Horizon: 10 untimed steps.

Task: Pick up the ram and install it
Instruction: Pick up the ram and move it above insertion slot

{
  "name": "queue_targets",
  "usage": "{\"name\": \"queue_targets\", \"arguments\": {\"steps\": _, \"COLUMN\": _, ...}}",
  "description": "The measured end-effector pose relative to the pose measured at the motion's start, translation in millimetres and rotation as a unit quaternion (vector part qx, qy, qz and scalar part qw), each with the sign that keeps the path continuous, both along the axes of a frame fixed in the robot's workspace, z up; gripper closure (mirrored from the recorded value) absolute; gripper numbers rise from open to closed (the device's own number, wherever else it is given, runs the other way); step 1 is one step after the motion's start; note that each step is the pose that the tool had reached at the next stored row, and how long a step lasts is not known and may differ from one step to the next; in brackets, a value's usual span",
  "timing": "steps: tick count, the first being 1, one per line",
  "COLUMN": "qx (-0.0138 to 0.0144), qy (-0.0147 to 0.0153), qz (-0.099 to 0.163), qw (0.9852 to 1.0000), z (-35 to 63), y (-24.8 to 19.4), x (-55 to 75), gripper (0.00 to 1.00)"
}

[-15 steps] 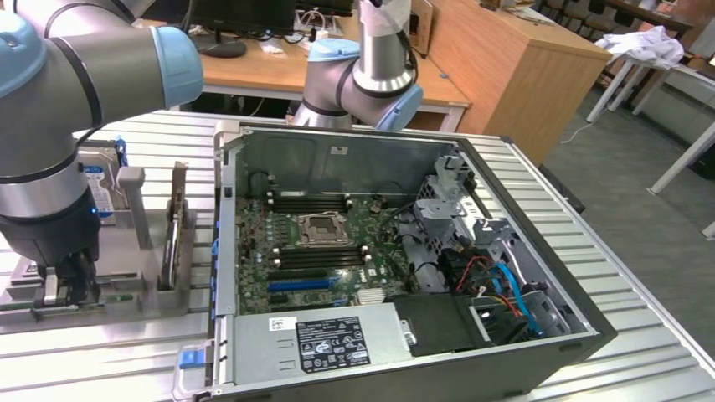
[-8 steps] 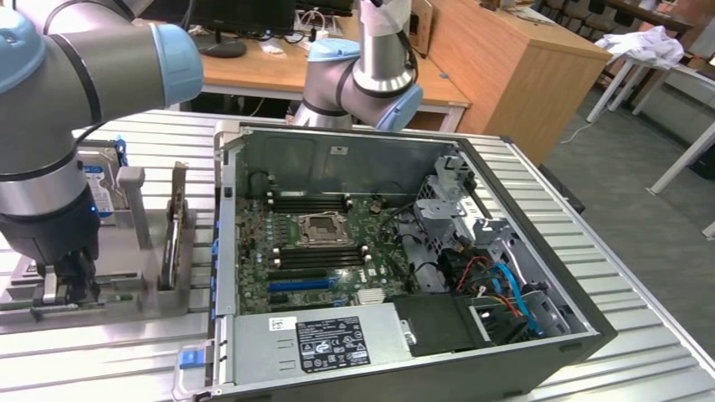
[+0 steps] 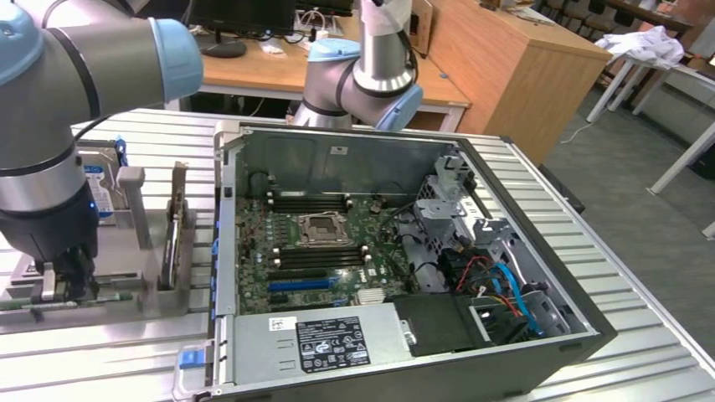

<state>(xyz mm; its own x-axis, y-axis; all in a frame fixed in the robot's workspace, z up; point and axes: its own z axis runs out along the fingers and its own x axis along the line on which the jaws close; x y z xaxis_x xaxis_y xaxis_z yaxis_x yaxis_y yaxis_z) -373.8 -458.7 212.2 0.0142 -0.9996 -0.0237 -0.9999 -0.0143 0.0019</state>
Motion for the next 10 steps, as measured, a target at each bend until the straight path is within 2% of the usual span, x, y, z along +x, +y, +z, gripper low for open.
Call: {"name": "queue_targets", "arguments": {"steps": 10, "qx": 0.0001, "qy": 0.0001, "qz": 0.0, "qw": 1.0, "z": 5.4, "y": 0.0, "x": 0.0, "gripper": 0.89}}
